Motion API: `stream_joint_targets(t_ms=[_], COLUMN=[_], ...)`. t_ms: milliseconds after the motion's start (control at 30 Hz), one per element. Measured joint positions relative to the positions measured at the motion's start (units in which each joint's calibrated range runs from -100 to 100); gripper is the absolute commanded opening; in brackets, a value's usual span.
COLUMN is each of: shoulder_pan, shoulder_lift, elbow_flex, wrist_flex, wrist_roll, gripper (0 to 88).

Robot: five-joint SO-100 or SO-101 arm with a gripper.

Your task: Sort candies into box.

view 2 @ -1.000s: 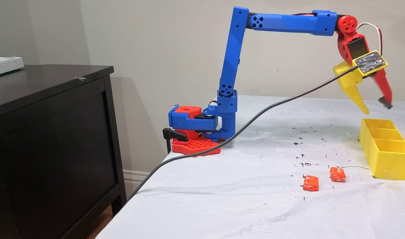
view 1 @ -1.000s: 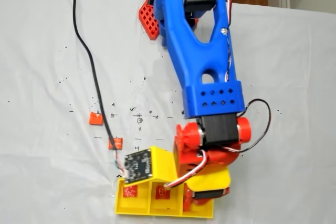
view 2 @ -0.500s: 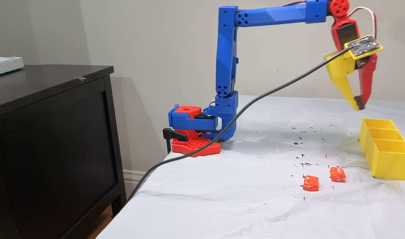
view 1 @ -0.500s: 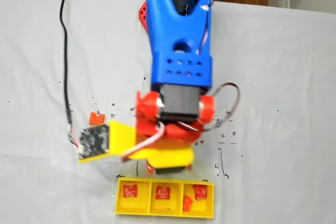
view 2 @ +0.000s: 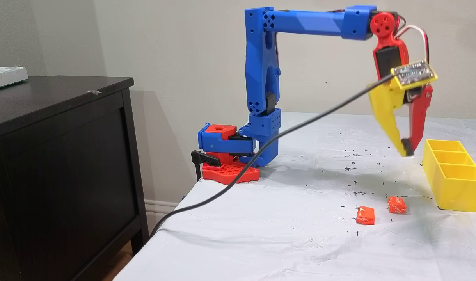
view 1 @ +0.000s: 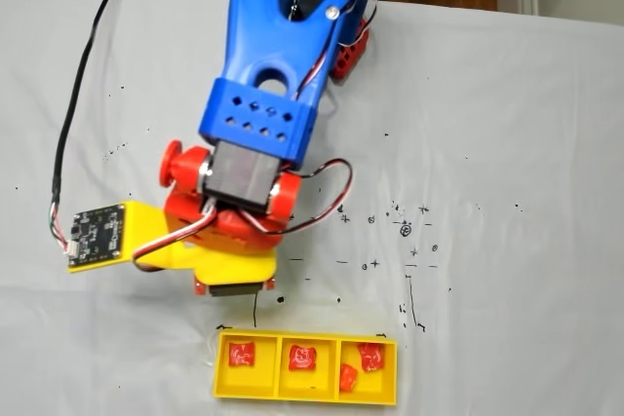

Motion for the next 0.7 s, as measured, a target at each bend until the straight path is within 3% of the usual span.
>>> stream_joint_targets(t_ms=[333, 533, 700], shoulder_pan=[3.4, 4.3, 4.6], shoulder_lift=[6.1, 6.2, 6.3], elbow_flex=[-1.1, -1.1, -1.1], wrist_flex=[2.5, 2.2, 1.9], wrist_roll=[3.6, 4.4, 5.0], gripper=[3.2, 18.1, 19.7])
